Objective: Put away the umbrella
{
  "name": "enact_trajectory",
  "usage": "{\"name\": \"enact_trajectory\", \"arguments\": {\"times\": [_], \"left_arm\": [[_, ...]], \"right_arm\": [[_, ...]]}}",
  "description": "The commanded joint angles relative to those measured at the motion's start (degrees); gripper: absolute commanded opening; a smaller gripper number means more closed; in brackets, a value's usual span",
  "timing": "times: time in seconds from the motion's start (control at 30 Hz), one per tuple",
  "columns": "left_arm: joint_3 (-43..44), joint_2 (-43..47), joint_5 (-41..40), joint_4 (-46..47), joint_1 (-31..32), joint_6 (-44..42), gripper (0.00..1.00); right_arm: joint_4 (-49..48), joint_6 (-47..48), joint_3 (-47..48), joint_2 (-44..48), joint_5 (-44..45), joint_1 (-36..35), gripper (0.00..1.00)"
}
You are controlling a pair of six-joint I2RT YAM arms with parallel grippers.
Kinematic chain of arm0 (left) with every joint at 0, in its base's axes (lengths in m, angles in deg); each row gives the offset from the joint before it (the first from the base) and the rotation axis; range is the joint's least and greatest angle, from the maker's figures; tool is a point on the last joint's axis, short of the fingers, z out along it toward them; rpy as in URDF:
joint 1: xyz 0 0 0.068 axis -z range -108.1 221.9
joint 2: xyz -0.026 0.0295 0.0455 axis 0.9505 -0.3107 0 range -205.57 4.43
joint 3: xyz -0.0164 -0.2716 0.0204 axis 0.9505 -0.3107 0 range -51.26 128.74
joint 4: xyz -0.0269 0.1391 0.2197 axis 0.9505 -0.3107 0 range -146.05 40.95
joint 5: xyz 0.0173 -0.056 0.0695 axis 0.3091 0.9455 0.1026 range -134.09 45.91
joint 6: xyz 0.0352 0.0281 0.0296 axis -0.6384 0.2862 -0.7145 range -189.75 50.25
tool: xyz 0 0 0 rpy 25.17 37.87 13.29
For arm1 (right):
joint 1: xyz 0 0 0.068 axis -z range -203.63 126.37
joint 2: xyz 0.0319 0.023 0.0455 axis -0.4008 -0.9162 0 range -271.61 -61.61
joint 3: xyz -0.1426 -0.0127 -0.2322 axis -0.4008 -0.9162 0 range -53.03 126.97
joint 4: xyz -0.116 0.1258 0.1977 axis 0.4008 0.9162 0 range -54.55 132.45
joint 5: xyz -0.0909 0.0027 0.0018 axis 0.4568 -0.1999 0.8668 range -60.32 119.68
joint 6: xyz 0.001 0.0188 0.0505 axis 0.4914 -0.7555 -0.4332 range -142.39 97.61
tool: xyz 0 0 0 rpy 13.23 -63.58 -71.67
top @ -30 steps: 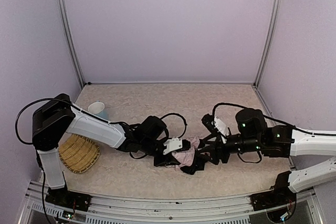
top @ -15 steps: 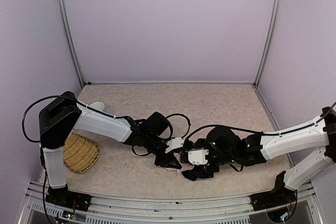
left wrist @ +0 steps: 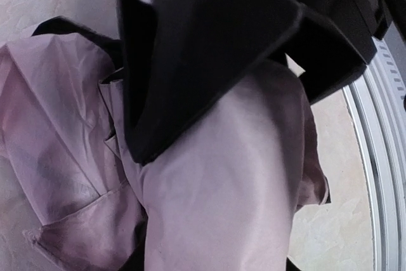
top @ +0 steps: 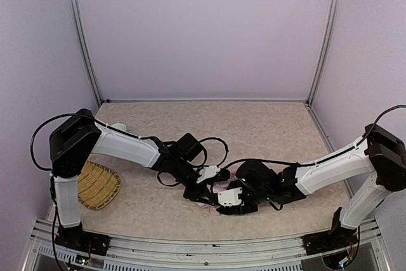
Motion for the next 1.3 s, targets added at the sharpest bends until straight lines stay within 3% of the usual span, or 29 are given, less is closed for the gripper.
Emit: {"name": "enact_trajectory", "arguments": {"times": [0.0, 0.1, 0.23, 0.4, 0.53, 0.73, 0.83, 0.97, 1.13, 1.27], "left_arm": [[-3.4, -2.2, 1.0, -10.1, 0.0, -1.9, 0.41], [-4.7, 1.7, -0.3, -4.1, -0.8, 1.0, 0.56], [-11.9, 11.1, -3.2, 12.4, -3.7, 7.7, 0.70], [-26.5, 26.4, -6.6, 39.2, -7.4, 15.2, 0.77], [-37.8, 35.2, -10.7, 53.3, -7.7, 16.2, 0.73], [-42.2, 40.0, -10.2, 55.7, -4.9, 17.9, 0.58], [-42.9, 39.4, -10.8, 59.3, -1.2, 18.2, 0.57], [-41.3, 37.1, -9.9, 63.5, 0.5, 19.8, 0.59], [-37.9, 33.4, -12.4, 64.2, 1.9, 18.2, 0.76], [-35.1, 29.9, -8.0, 64.7, 2.3, 18.5, 0.78]], "right_arm": [[7.7, -2.3, 0.6, -4.2, 0.5, 0.0, 0.38], [8.1, -3.3, 1.5, -3.8, -0.4, 0.0, 0.25], [8.3, -4.9, 2.2, -2.2, -0.6, 0.1, 0.11], [7.2, -8.0, 3.1, 3.4, -0.8, 2.1, 0.00], [6.9, -11.2, 5.8, 9.3, -4.9, 5.9, 0.00], [7.6, -12.2, 13.0, 17.8, -12.9, 10.8, 0.00], [8.6, -11.4, 16.7, 19.6, -16.1, 11.5, 0.00], [12.2, -8.6, 23.2, 19.3, -18.7, 11.5, 0.00], [16.0, -6.1, 30.8, 17.2, -20.4, 11.5, 0.00], [18.2, -5.6, 35.7, 15.4, -21.5, 11.5, 0.00]]}}
